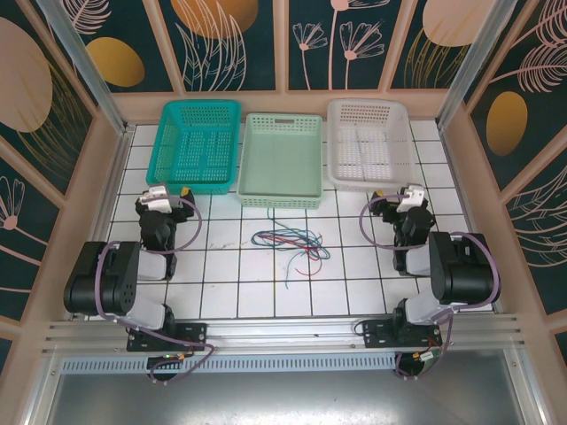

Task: Untangle the cables
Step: Pick up the cables at the center of the table.

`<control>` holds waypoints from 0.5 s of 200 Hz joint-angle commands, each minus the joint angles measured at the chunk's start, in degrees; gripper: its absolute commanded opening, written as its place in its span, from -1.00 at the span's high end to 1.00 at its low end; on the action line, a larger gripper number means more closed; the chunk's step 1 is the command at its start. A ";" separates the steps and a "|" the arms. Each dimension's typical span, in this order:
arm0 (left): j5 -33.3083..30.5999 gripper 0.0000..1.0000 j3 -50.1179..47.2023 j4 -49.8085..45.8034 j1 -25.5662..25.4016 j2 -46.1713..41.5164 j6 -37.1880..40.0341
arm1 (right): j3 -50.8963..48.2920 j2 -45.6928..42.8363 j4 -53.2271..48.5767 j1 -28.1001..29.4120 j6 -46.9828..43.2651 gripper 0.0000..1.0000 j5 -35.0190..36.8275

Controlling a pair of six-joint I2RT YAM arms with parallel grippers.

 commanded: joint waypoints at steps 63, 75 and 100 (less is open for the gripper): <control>-2.28 -0.98 5.02 -35.57 -0.16 -22.67 -18.54 | 8.24 -14.80 -34.43 12.20 -2.52 -0.81 4.90; -1.05 -0.97 5.09 -37.54 -0.99 -24.18 -20.71 | 9.23 -16.65 -37.57 14.28 -2.23 -0.80 6.66; -0.01 -0.97 5.16 -39.52 -5.70 -25.80 -23.48 | 10.23 -20.06 -39.99 15.07 4.53 -0.78 2.17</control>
